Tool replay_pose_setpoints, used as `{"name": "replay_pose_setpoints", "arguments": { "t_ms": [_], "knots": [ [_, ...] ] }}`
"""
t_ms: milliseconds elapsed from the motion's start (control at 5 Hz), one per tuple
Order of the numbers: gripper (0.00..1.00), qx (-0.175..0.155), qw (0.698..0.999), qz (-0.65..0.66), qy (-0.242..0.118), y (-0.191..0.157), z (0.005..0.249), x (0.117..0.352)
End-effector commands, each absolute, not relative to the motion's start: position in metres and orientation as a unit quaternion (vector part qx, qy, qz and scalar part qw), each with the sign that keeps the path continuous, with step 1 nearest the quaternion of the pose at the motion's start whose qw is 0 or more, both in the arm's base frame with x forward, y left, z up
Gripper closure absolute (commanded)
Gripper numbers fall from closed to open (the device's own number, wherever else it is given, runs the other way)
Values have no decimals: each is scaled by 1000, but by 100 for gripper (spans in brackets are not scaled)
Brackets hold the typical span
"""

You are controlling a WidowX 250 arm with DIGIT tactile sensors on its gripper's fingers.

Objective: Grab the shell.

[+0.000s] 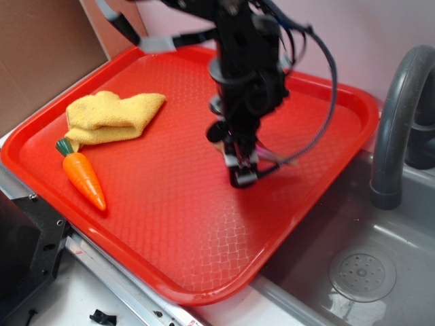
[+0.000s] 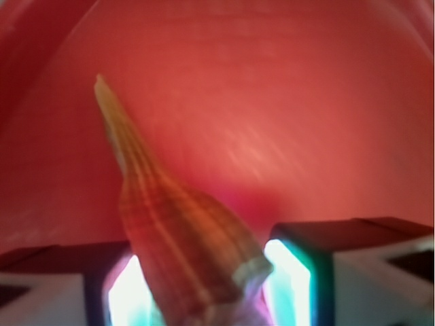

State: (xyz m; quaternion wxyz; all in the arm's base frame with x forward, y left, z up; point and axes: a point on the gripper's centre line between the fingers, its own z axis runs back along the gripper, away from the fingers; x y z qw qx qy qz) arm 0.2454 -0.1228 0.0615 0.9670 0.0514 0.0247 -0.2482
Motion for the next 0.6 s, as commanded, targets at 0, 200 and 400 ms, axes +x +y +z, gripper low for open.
{"name": "replay_pose_setpoints", "arguments": {
  "t_ms": [0, 200, 400],
  "knots": [
    [100, 12, 998, -42, -44, -90, 166, 207],
    [100, -2, 998, -18, -59, -77, 193, 184],
    [100, -11, 999, 2, -51, -71, 202, 171]
  ]
}}
